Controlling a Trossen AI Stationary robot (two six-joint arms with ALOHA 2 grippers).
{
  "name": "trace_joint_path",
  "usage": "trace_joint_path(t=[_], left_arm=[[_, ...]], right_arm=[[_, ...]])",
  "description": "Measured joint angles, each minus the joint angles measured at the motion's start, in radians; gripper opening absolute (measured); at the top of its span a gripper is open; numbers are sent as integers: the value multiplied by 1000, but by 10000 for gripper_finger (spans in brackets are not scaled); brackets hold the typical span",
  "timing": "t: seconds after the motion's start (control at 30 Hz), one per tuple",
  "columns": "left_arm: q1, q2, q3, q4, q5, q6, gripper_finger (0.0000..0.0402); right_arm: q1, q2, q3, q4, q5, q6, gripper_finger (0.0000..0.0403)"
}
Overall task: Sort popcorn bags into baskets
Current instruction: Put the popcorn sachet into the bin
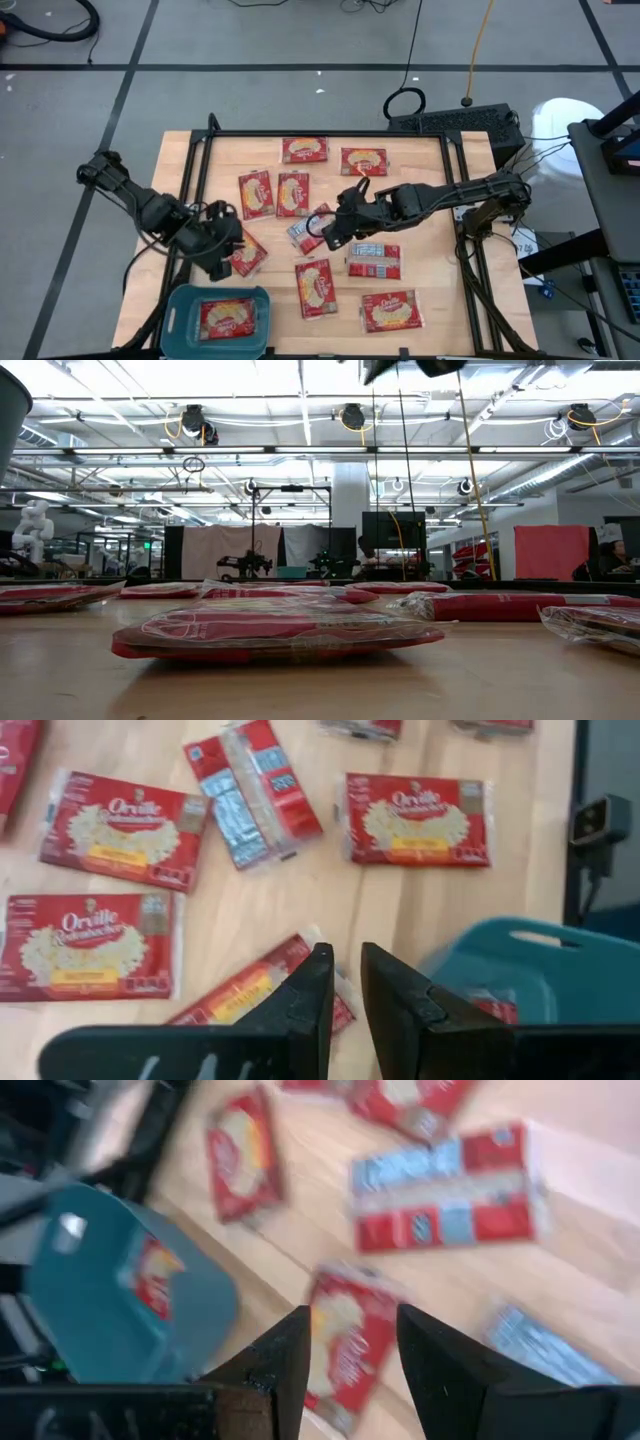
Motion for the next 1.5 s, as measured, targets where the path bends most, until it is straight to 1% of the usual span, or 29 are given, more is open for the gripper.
trace_joint_path(t=[0.23, 0.4, 0.57, 0.73, 0.93, 1.1, 1.33, 1.5], left_arm=[[44, 0, 0, 31, 4, 23, 56], [46, 0, 0, 96, 10, 30, 56], [49, 0, 0, 138, 45, 44, 56], [71, 0, 0, 155, 63, 61, 56], [98, 0, 0, 159, 68, 96, 56], [106, 0, 0, 158, 74, 120, 56], [105, 0, 0, 160, 74, 121, 56], [105, 0, 0, 160, 74, 163, 56]], right_arm=[[17, 0, -1, -235, -98, 36, 144], [17, 0, -3, -327, -100, -33, 150], [11, 1, -66, -319, -93, -80, 167], [18, 1, -182, -248, -100, -78, 180], [54, 1, -294, -138, -161, -78, 181], [79, 0, -357, -127, -176, -78, 181], [89, 1, -384, -125, -221, -52, 181], [89, 1, -384, -120, -231, -51, 181]])
